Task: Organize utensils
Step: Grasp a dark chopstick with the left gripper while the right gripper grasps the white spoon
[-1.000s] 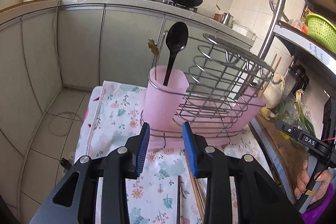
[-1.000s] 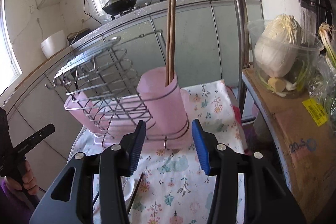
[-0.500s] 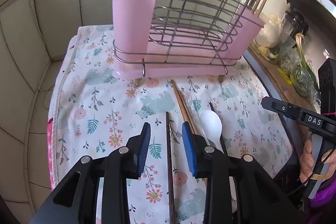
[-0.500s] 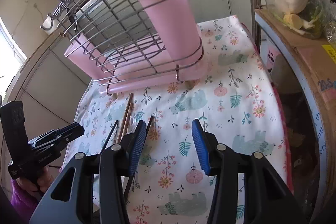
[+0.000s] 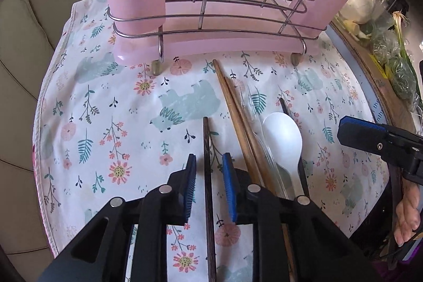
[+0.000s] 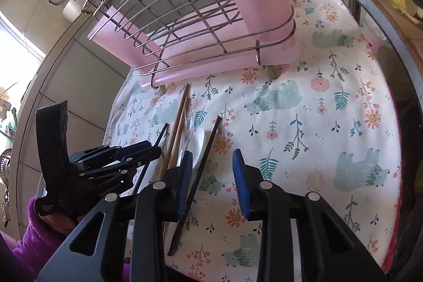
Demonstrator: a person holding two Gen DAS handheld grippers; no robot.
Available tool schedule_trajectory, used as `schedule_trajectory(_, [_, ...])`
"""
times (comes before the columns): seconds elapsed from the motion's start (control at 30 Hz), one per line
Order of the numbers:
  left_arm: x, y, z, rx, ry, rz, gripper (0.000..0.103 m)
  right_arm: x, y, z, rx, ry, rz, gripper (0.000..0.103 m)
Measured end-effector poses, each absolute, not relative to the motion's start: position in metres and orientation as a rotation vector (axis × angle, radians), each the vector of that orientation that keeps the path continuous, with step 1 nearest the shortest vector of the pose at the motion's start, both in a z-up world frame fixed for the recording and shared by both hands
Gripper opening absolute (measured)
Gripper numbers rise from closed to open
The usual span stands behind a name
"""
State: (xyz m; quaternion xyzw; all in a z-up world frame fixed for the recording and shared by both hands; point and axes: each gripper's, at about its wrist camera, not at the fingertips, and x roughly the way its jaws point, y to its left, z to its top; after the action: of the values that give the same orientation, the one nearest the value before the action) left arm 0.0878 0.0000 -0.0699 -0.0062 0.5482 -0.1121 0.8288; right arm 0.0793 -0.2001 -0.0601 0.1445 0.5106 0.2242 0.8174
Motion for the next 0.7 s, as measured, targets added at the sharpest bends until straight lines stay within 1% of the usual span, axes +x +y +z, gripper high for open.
schedule_trajectory(0.03, [0.090,0.001,-0.073,-0.014,1.171,-0.228,0.005,0.081,-0.197,-0.061,0.303,1.095,0.480,0.026])
schedule_trajectory(0.47, [0.078,0.036,-0.053,-0.114,1.101,-0.217,0.004,0.116,-0.158,-0.086,0.198,1.183,0.472,0.025])
schedule_trajectory(0.6, [0.075,0.045,-0.051,-0.141,1.091,-0.215,0.004,0.122,-0.150,-0.094,0.163,1.203,0.471,0.014])
schedule_trajectory(0.63, [0.075,0.047,-0.050,-0.146,1.089,-0.214,0.004,0.122,-0.149,-0.095,0.155,1.201,0.468,0.013])
schedule_trajectory(0.7, [0.073,0.052,-0.049,-0.154,1.085,-0.212,0.004,0.122,-0.147,-0.096,0.150,1.196,0.467,0.013])
